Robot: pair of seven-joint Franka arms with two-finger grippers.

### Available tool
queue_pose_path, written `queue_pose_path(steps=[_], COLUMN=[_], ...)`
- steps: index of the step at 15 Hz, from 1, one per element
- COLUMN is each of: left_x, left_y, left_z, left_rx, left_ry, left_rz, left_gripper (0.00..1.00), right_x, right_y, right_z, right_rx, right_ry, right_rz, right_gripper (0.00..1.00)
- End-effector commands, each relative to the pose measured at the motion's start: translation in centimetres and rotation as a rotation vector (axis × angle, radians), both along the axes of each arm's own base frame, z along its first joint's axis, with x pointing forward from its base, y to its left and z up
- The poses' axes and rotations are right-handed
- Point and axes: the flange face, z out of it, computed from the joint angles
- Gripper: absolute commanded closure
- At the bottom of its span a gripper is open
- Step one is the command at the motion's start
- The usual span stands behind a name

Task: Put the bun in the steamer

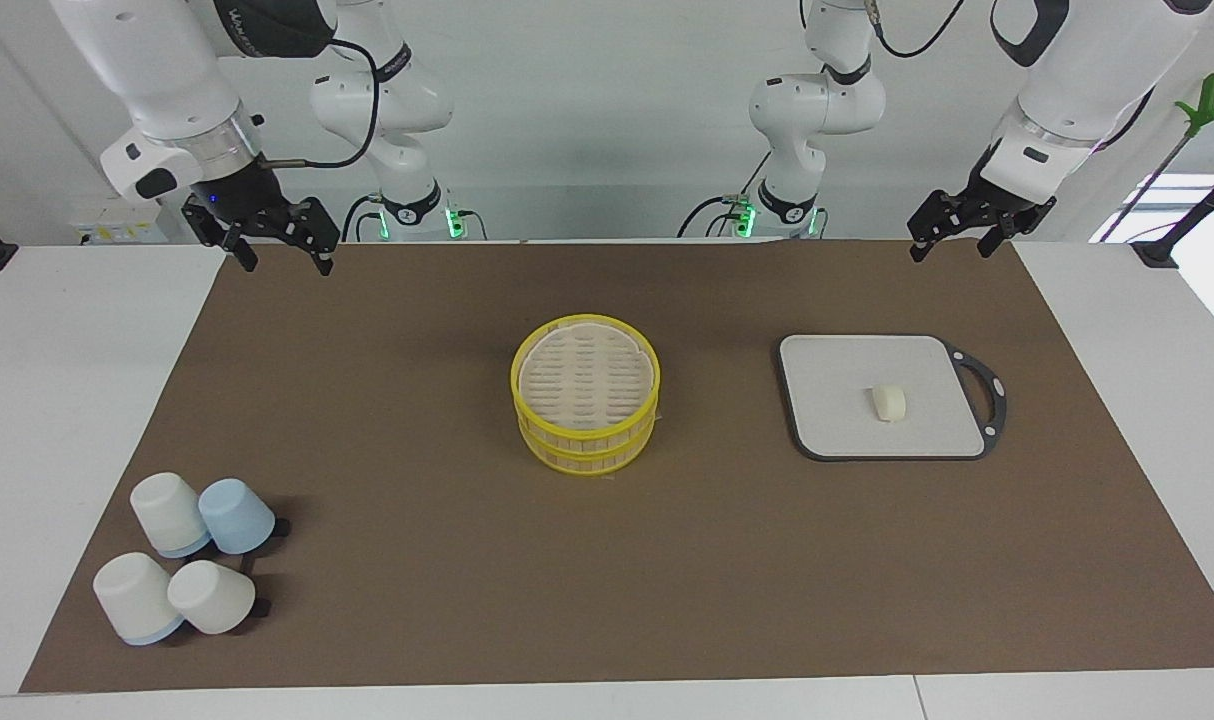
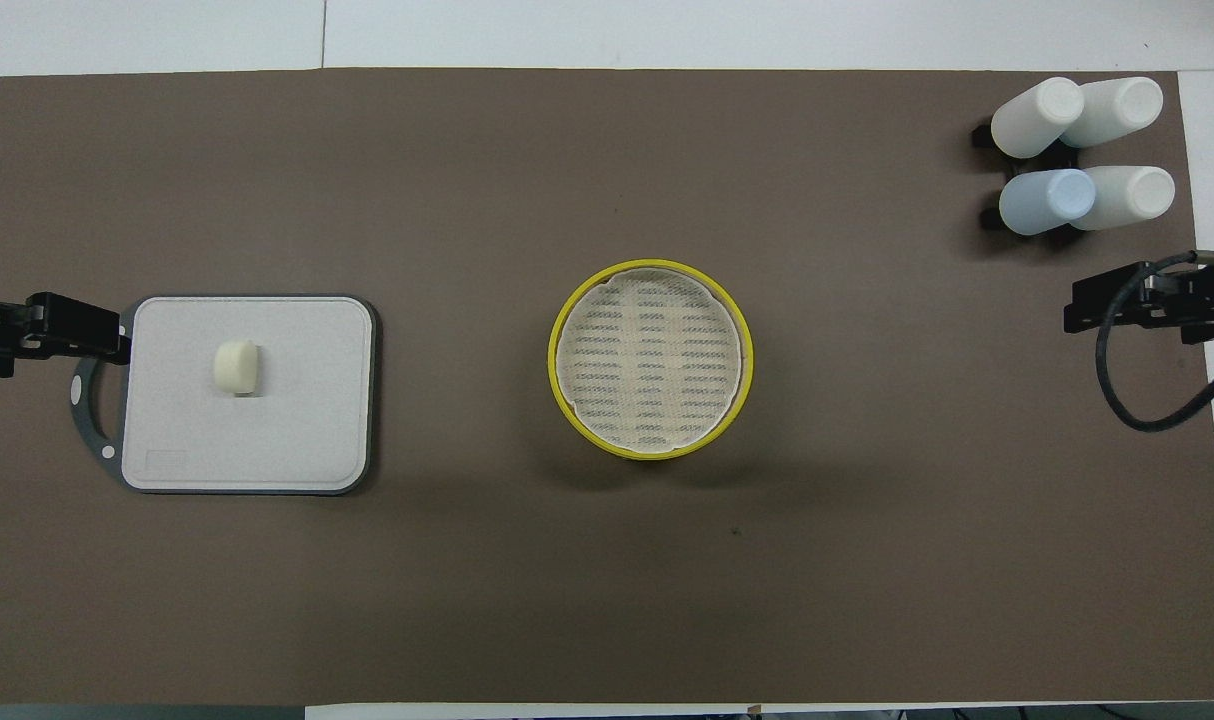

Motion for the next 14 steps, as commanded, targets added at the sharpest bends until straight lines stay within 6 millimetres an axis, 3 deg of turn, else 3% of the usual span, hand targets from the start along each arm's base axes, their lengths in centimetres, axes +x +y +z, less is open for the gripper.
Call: queue_pose_path(steps=[1,4,6,7,8,9,11,13,14], left_x=[-0.3,-0.4,-0.4,-0.4,-0.3,-0.4,-0.3,-0.4,-0.6], left_y=[-0.1,-0.2,-0.2,-0.3,-0.3,-0.3,-0.3,-0.2,-0.1], left_z=[0.4,0.4,0.4,0.4,0.4,0.4,0.4,-0.6,-2.3], left_rx=[0.003,0.003,0.003,0.003,0.003,0.003,0.003,0.001,0.000], left_ry=[-0.018,-0.018,-0.018,-0.018,-0.017,-0.018,-0.021,-0.047,-0.052], left_rz=[0.007,0.005,0.005,0.005,0.004,0.004,0.001,-0.002,0.000], left_gripper=[0.00,0.00,0.00,0.00,0.00,0.00,0.00,0.00,0.00], right_x=[-0.5,-0.3,1.1,2.1,3.0,3.9,7.0,8.0,7.9], right_y=[-0.1,0.0,1.3,4.0,8.3,11.9,20.3,27.1,30.4], right_z=[0.1,0.1,-0.4,-0.5,0.1,-0.6,-1.5,-4.4,-5.8], right_rx=[0.012,0.013,0.015,0.013,0.009,-0.001,-0.008,-0.006,-0.002], right_ry=[-0.009,-0.023,-0.046,-0.039,-0.023,0.035,0.064,0.059,0.032], right_rz=[0.024,0.031,0.050,0.091,0.149,0.142,-0.002,-0.007,-0.002], right_gripper=[0.00,0.00,0.00,0.00,0.00,0.00,0.00,0.00,0.00])
